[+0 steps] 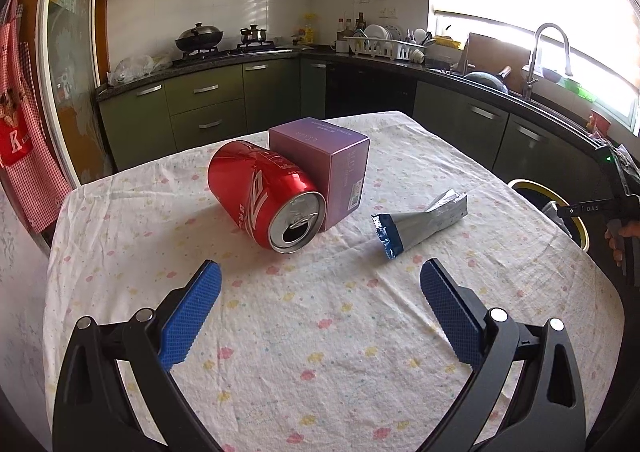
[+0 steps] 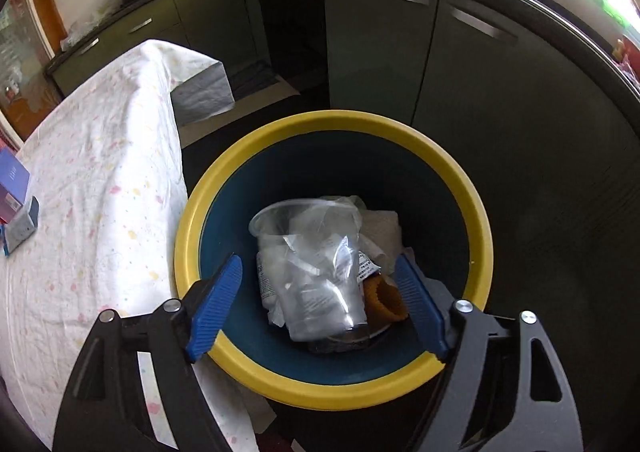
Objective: Collect trash
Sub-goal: 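Carry the plastic cup with the right tool into the bin and release, then reach the left tool to the silver-blue packet and grasp it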
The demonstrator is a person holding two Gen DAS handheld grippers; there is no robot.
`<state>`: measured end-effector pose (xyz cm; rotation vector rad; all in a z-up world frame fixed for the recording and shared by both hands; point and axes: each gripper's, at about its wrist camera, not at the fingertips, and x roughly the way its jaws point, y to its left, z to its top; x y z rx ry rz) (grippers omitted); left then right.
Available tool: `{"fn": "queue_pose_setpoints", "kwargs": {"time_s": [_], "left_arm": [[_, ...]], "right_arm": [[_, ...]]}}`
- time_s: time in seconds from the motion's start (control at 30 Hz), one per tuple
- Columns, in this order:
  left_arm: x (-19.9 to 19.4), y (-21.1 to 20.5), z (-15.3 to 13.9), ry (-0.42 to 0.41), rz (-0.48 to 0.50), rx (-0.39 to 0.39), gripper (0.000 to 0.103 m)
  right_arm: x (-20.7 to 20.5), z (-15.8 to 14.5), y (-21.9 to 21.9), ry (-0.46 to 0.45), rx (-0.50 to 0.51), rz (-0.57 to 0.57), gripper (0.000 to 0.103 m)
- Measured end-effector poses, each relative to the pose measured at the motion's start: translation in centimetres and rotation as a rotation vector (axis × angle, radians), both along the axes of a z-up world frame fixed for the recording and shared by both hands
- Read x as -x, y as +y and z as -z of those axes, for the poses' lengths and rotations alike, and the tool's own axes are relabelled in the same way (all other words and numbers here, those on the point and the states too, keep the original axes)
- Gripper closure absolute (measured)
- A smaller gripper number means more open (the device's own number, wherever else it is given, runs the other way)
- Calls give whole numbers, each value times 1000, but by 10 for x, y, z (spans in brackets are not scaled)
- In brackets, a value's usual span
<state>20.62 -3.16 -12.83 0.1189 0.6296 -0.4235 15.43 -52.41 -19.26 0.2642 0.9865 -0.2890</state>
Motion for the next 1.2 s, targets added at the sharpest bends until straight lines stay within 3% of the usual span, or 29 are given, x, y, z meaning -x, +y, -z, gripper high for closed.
{"fn": "queue_pose_setpoints", "kwargs": {"time_s": [0.33, 0.57, 0.73, 0.93, 1.03, 1.2], "left_arm": [[9, -19, -5, -8, 95, -37, 5], [14, -52, -28, -25, 275, -146, 5], [2, -86, -38, -26, 482, -207, 5], [-25, -131, -26, 57, 674, -259, 5], [-45, -150, -15, 114, 692, -262, 6], [-67, -168, 1, 176, 691, -279, 20]], "right_arm": [[24, -27, 35, -57, 9, -69, 29], [38, -45, 46, -126, 4, -126, 27], [43, -45, 48, -147, -22, -148, 27], [48, -42, 44, -153, -53, -147, 27], [50, -40, 43, -159, -69, -148, 27], [49, -36, 44, -164, -90, -168, 27]]}}
